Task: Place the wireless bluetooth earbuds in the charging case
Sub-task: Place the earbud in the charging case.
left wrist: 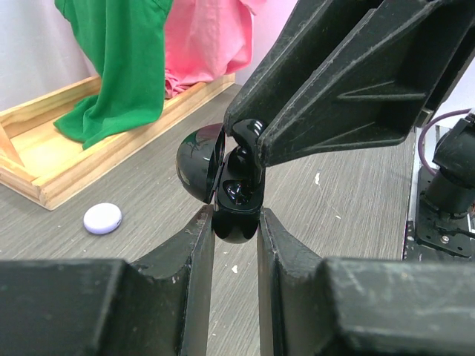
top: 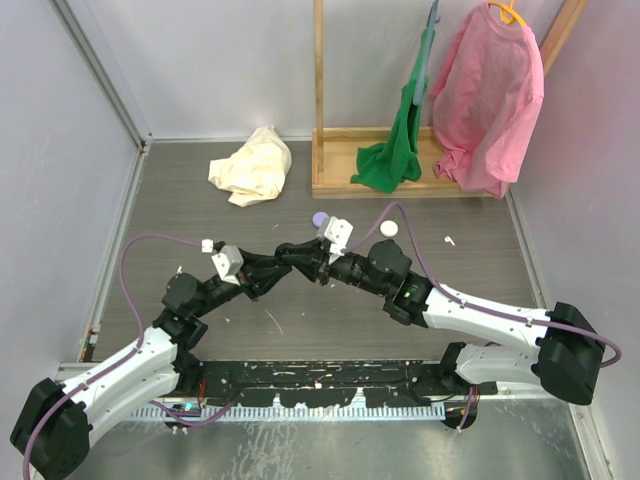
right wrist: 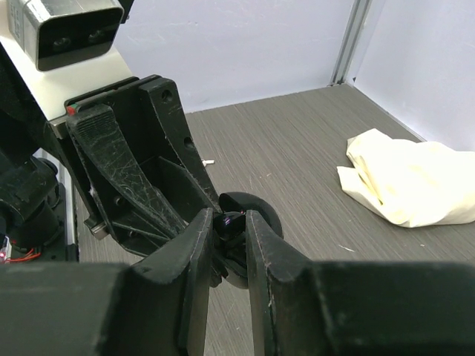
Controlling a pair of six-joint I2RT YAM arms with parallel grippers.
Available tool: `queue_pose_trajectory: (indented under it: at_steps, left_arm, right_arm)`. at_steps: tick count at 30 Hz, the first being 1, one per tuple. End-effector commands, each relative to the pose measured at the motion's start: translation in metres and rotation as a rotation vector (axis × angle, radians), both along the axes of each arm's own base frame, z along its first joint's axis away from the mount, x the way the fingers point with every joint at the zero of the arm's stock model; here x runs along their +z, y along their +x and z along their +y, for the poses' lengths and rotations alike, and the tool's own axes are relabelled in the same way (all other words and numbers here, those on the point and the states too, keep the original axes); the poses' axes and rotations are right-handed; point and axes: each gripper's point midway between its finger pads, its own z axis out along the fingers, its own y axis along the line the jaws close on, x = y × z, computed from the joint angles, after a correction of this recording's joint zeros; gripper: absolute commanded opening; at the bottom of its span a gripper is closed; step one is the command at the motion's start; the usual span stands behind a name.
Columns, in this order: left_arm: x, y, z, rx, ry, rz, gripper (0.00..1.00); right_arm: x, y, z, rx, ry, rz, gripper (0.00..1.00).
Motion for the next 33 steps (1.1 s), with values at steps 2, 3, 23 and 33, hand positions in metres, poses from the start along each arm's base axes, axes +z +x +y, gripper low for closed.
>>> queue_pose_trajectory:
  at_steps: [2, 3, 23, 33]
  left_arm:
    - [0.041, 0.0, 0.006, 0.029, -0.089, -0.107, 0.0]
    - [0.041, 0.001, 0.006, 0.031, -0.091, -0.106, 0.0]
    - [0.034, 0.004, 0.007, 0.049, -0.077, -0.087, 0.0]
    - [0.022, 0.004, 0.005, 0.037, -0.05, -0.058, 0.0]
  right_arm:
    - [0.015, -0.002, 0.004, 0.014, 0.04, -0.026, 0.15]
    - [0.015, -0.003, 0.004, 0.015, 0.041, -0.025, 0.15]
    - [0.023, -0.007, -0.001, 0.004, 0.034, 0.0, 0.34]
    - [0.041, -0.005, -0.009, -0.029, -0.012, 0.028, 0.45]
